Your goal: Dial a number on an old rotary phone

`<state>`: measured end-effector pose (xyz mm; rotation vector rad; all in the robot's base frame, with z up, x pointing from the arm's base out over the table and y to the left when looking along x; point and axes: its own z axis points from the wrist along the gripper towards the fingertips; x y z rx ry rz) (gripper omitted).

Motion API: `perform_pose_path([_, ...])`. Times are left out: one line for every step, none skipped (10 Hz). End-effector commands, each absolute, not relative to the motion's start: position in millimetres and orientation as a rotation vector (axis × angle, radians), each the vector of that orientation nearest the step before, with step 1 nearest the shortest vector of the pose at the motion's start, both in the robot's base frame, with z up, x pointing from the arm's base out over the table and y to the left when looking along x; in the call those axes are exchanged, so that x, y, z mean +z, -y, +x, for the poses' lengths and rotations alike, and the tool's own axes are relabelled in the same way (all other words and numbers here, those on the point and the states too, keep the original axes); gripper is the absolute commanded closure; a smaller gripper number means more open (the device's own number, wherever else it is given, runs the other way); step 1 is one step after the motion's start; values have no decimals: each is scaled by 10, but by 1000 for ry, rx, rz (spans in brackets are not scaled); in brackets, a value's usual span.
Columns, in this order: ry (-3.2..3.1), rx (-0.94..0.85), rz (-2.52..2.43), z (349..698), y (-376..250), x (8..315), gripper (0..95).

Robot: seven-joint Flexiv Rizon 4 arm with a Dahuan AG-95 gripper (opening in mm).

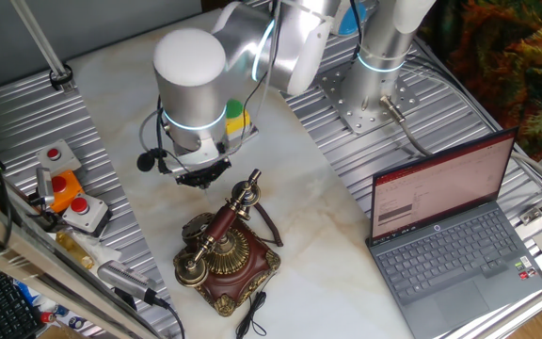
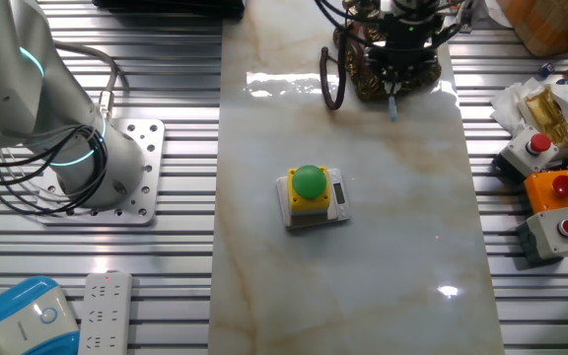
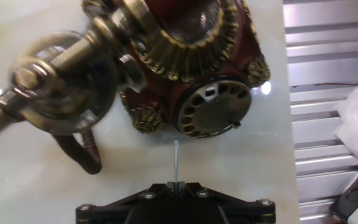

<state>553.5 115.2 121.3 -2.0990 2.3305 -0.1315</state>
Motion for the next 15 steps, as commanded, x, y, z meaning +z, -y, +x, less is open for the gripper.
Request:
perform_pose_path([-2321,-141,-2099,5558,-1136,1192,950])
perform_pose_path([-2316,-150,-2096,5558,-1136,1192,950])
perform_pose_path([-2307,-154,-2106,5558,-1136,1192,950])
perform_pose_path([-2317,-166,-2101,5558,-1136,1192,950])
perform_pose_path([-2347,-191,-2069,5558,-1136,1192,950])
perform_pose_path([-2355,-207,-2074,5558,-1136,1192,950])
perform_pose_path([-2376,-224,-2061,5558,-1136,1192,950])
perform_pose_path([-2401,-242,-2038,5558,-1136,1192,950])
perform_pose_path([-2413,-255,-2030,5558,-1136,1192,950])
perform_pose_path([-2421,-268,-2023,5558,-1136,1192,950])
perform_pose_path([-2426,-270,-2016,5558,-1136,1192,950])
perform_pose_path([-2435,-287,-2004,5558,-1136,1192,950])
perform_pose_path([-2432,-288,-2007,5558,-1136,1192,950])
perform_pose_path([-2428,-288,-2007,5558,-1136,1192,950])
perform_pose_path([-2427,-290,-2000,5558,-1136,1192,950])
